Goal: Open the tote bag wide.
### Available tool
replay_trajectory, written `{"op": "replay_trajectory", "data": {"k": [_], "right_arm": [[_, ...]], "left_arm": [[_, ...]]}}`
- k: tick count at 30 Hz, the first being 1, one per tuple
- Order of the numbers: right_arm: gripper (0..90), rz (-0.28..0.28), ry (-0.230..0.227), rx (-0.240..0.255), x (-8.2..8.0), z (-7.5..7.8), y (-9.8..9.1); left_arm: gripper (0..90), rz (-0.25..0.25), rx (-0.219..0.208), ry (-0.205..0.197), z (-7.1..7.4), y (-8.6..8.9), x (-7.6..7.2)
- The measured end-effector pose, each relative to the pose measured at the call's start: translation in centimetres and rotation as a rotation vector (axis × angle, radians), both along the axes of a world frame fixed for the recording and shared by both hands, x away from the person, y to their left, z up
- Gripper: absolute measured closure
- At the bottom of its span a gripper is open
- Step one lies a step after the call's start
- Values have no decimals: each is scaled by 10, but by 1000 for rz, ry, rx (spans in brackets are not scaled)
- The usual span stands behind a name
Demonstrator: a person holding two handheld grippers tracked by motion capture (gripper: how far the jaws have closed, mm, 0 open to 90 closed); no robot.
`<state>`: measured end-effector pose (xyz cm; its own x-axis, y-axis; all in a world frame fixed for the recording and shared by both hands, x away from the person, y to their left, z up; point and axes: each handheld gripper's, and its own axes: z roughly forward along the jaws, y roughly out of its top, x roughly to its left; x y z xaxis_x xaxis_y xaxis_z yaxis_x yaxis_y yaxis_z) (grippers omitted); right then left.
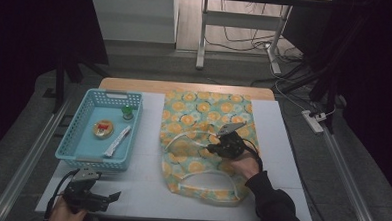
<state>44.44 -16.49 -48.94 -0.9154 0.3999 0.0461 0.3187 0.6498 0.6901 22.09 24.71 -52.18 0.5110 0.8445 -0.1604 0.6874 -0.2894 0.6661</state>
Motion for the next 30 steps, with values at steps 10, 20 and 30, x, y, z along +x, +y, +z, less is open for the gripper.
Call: {"op": "replay_trajectory", "data": {"k": [10,20,30], "right_arm": [[900,-29,0,78,7,19,-1],[900,-26,-41,100,13,41,3],[900,-54,-69,140,28,58,7]], "left_arm": [[7,2,-3,3,0,0,0],[6,5,-7,-1,0,1,0],[6,8,-25,-2,0,3,0]]}}
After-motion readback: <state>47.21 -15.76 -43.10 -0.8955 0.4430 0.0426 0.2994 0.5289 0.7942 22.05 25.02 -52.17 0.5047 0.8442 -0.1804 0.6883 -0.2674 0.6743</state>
